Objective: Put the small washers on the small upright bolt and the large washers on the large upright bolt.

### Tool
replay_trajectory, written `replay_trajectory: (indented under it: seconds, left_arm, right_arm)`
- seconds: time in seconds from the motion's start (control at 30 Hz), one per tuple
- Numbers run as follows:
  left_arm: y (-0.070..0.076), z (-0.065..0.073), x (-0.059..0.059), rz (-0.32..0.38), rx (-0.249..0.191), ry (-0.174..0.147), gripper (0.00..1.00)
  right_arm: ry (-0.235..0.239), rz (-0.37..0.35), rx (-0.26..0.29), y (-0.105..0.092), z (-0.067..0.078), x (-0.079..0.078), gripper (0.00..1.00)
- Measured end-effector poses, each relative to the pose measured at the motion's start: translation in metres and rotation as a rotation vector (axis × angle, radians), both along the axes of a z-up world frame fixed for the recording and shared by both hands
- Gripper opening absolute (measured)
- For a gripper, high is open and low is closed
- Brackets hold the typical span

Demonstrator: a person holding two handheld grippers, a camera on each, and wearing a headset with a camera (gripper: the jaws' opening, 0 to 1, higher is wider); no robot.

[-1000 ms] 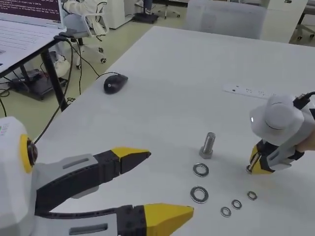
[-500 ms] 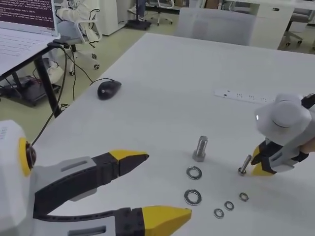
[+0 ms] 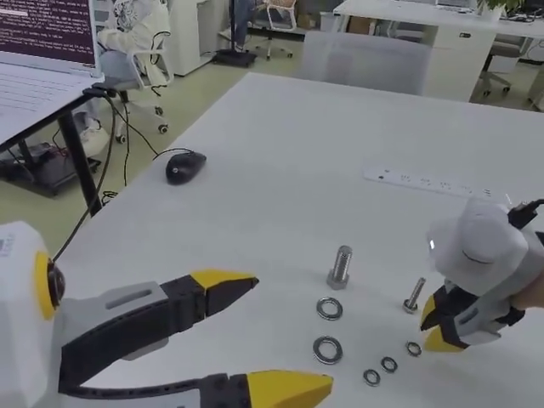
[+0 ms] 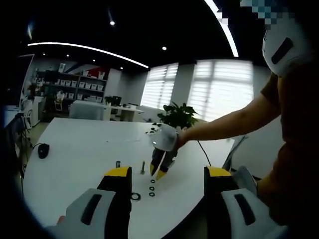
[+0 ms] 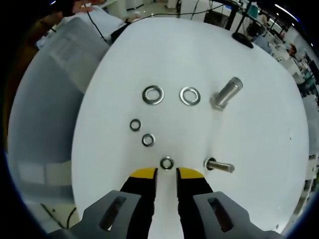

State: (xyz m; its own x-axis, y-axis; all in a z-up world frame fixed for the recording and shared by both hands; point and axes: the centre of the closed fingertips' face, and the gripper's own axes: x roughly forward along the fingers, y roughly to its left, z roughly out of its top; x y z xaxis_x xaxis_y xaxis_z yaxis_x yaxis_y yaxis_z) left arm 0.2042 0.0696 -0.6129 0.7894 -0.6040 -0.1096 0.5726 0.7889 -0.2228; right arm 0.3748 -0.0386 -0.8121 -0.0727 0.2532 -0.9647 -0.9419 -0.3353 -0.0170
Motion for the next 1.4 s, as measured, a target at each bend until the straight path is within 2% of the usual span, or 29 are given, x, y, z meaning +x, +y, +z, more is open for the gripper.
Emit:
replay_trajectory:
  seconds: [0.1,0.27,0.4,0.47,0.73,1.0,1.27,1.4]
  left_arm:
    - [0.0,0.001,-0.002,0.0,0.006,0.0,0.58]
    - [0.002,0.002,-0.003,0.008,0.005,-0.001,0.58]
    - [0.004,0.001,-0.004,0.013,0.005,0.001,0.58]
    - [0.004,0.002,-0.004,0.017,0.003,-0.001,0.58]
    - [0.002,0.002,-0.002,0.01,0.004,0.0,0.58]
    - [0.002,0.001,-0.001,0.011,0.009,0.001,0.58]
    - [0.003,-0.001,-0.002,0.018,0.008,0.005,0.58]
    - [0.003,-0.002,-0.002,0.015,0.009,0.007,0.58]
  right_arm:
    - [-0.003,0.001,-0.007,0.0,-0.007,0.001,0.17]
    - [-0.005,-0.013,-0.007,0.003,-0.011,0.005,0.2]
    - [-0.002,-0.016,-0.027,0.002,-0.015,0.003,0.2]
    - [0.003,-0.02,-0.016,0.003,-0.015,0.002,0.2]
    - [-0.01,0.005,-0.026,0.004,-0.014,0.0,0.19]
    - [-0.017,0.016,-0.015,0.005,-0.014,0.002,0.13]
    - [-0.019,-0.005,-0.028,0.004,-0.012,0.004,0.12]
    - [-0.015,-0.019,-0.019,0.002,0.002,0.009,0.12]
